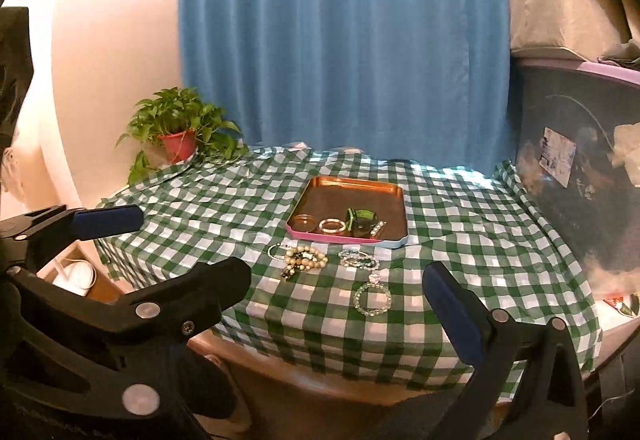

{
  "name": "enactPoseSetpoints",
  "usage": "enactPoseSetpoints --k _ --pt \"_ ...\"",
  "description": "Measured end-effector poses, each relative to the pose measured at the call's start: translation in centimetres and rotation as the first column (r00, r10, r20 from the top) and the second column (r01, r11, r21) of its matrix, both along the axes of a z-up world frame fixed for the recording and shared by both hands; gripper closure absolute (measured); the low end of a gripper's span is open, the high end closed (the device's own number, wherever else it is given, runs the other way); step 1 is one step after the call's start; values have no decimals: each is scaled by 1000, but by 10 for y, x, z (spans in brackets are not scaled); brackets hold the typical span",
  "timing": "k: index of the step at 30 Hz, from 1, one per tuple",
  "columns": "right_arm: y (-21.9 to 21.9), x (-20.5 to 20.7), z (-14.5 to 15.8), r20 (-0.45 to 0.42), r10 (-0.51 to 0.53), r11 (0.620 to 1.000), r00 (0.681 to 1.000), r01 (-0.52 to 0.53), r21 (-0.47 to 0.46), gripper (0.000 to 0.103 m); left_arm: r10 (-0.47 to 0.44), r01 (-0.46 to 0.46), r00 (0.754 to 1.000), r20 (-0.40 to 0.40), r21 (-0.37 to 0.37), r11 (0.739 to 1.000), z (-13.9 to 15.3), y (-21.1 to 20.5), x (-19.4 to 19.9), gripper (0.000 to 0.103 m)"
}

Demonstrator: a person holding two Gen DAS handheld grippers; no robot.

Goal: Organize jewelry

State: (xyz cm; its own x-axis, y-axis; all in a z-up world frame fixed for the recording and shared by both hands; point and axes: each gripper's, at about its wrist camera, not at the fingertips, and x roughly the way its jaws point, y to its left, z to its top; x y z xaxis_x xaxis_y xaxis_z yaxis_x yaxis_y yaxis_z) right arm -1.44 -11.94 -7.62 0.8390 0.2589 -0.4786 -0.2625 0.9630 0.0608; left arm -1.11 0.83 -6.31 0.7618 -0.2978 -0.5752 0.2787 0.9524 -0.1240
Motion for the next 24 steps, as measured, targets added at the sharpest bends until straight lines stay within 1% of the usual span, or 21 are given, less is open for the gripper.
enactPoseSetpoints --k 2,3,5,8,10,13,17,18,20,21,22,23,24 --pt "1 4 -6 -6 -3 1000 1000 3 3 0 -11 11 1000 -13 3 1000 -8 -1 7 0" --pt "1 8 -12 -15 -7 1000 1000 7 -1 0 -7 7 1000 -17 25 1000 -13 -3 11 0" --pt "0 16 -22 -42 -11 1000 999 11 5 0 -2 3 1000 -11 47 999 -21 -8 17 0" --pt "-5 32 -42 -97 5 997 995 2 74 0 0 1 1000 -8 68 998 -34 -10 28 0" --pt "-7 42 -55 -128 13 995 992 0 102 0 -5 6 1000 -20 71 997 -46 -10 39 0" --pt "-6 55 -71 -155 27 994 988 -10 112 0 -8 11 999 -42 66 998 -64 -4 57 0" --pt "-8 78 -95 -198 33 994 980 -12 107 1 36 -31 997 -73 75 997 -88 10 84 0" --pt "-10 81 -99 -205 38 994 978 -15 111 3 50 -44 995 -83 76 996 -95 15 92 0" --pt "-11 93 -111 -225 52 993 973 -26 119 11 59 -51 992 -109 72 996 -109 25 106 1" --pt "-12 98 -116 -235 52 993 971 -25 117 19 62 -53 990 -129 67 996 -118 29 115 1" --pt "-13 105 -123 -249 46 995 967 -21 101 24 70 -60 986 -151 67 996 -127 34 123 1" --pt "-13 112 -129 -262 44 996 964 -22 87 26 78 -68 983 -166 66 995 -134 38 129 1" --pt "-14 117 -134 -272 46 997 961 -25 79 32 89 -77 979 -182 70 995 -144 42 139 1"
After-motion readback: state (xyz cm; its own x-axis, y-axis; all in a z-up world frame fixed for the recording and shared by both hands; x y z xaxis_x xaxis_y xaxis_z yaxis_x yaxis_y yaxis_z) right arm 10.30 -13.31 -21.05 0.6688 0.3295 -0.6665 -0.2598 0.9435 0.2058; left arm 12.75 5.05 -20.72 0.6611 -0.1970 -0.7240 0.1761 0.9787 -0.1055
